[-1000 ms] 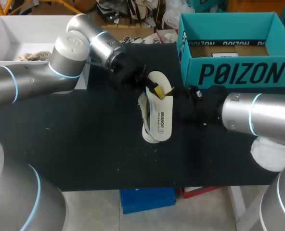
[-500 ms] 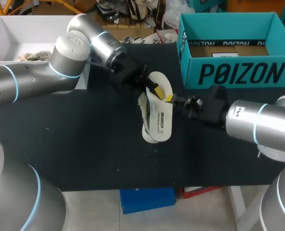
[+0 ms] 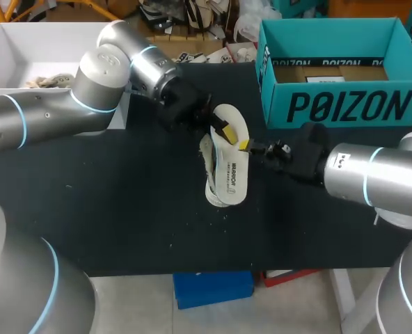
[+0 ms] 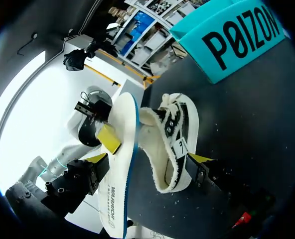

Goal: Take the shoe out of the shoebox, open the shoe tongue, remove and reinsert the insole, then place the shoe into the shoebox

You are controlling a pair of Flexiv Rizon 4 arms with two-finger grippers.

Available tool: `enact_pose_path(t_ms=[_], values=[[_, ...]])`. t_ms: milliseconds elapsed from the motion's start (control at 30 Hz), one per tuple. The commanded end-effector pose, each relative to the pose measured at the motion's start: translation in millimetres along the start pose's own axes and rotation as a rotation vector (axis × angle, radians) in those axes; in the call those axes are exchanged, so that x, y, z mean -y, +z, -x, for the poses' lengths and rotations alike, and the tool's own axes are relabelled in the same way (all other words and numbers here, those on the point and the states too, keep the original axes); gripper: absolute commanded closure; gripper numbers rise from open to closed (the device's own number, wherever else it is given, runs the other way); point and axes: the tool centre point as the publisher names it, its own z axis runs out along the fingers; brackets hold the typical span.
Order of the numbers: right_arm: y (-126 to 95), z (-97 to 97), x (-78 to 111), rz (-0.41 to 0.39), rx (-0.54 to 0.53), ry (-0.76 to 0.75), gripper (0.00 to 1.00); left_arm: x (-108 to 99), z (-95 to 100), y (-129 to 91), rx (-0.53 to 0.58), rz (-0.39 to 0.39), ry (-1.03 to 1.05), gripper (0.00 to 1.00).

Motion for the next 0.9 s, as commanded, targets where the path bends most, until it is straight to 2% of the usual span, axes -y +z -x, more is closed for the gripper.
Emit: enact_pose_path(t_ms=[33,567,633,900], values=[[8,7.1,-1.3,-0.289,-1.001,0.002,0.0,0,0.2,-1,-0.005,0.001,0.002,1.0],[11,5.1,-1.3,-0.333,-0.951,-0.044,0.0,-3,-3.0,1,-0.015,-0.009,-0.011,1.0],[8,8.9,-2.3,-0.366,-0.931,-0.003,0.0,-3,-1.9,2,-0.016,-0.01,-0.009,1.0],[-7,23.3,-9.2,-0.367,-0.787,0.169,0.0,2,-1.0,0,-0.009,-0.002,0.0,1.0]])
